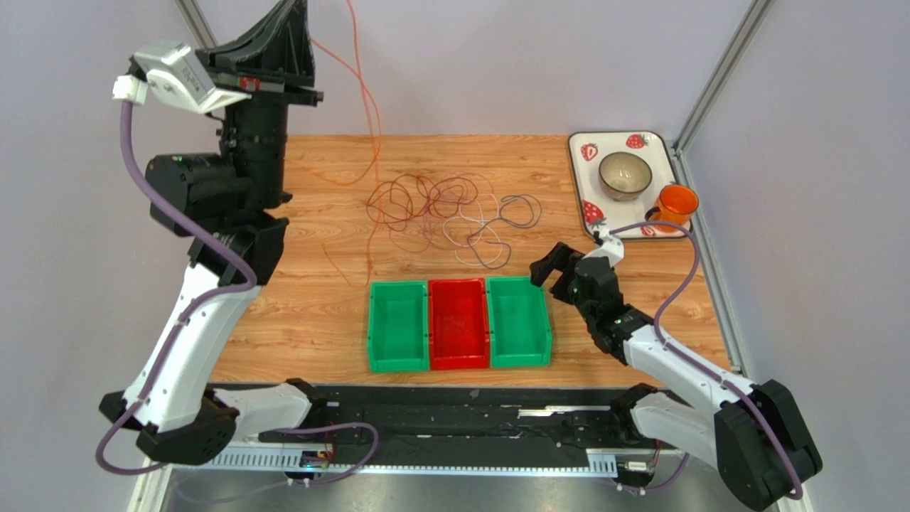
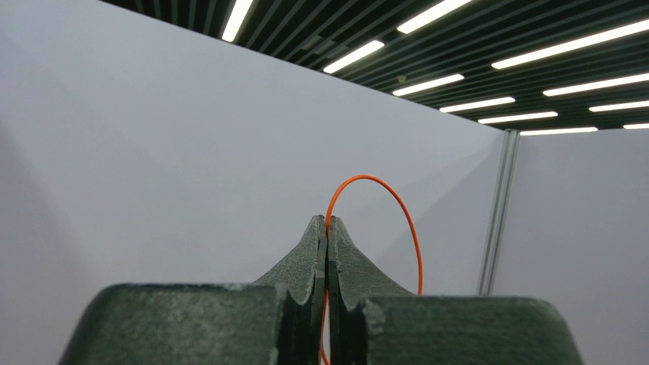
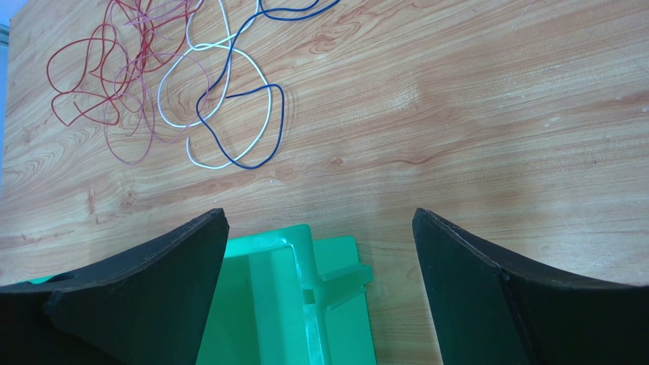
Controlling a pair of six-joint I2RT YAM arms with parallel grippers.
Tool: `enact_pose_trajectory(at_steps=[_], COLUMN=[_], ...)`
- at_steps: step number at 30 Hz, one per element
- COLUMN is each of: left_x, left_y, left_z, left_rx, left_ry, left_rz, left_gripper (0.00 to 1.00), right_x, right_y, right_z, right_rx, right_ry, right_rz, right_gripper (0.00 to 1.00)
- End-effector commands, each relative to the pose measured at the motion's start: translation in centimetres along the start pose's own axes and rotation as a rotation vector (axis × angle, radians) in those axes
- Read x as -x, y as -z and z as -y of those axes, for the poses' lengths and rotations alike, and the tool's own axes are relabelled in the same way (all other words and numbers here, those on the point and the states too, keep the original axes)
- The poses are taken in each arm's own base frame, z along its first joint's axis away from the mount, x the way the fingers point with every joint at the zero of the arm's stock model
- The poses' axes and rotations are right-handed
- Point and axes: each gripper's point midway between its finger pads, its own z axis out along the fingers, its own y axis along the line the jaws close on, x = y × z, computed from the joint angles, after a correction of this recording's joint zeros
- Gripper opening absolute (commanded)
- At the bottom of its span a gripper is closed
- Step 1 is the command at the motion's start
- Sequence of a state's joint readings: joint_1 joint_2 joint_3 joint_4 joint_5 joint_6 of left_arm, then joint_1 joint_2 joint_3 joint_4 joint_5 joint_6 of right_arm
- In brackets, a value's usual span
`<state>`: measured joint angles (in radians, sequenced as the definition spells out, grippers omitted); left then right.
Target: Untangle the cables
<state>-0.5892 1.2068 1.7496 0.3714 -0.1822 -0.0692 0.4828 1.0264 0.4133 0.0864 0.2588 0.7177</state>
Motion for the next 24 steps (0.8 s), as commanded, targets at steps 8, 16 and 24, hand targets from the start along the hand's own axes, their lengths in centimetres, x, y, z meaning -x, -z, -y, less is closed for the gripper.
enact_pose_trajectory(at_steps=[8,16,24], left_x=[-0.3,-2.8,-4.7], left_y=[8.5,14.8,17.2], left_z=[-3.5,-5.5,-4.2], left_rx=[0.142,0.233,0.199], left_ry=[0.054,0.111,0.248], left_rz=[-0.131,-0.245,-0.330], left_gripper=[0.00,0.00,0.00], right_x=[1.8,1.8,1.7], right_y=[0.1,0.1,0.1], right_z=[-1.3,-1.3,-1.2], right_rx=[0.027,0.028,0.024], right_ry=[-0.013,-0.012,-0.013], right_rz=[0.044,0.043,0.041], right_gripper=[0.96,0.96,0.96])
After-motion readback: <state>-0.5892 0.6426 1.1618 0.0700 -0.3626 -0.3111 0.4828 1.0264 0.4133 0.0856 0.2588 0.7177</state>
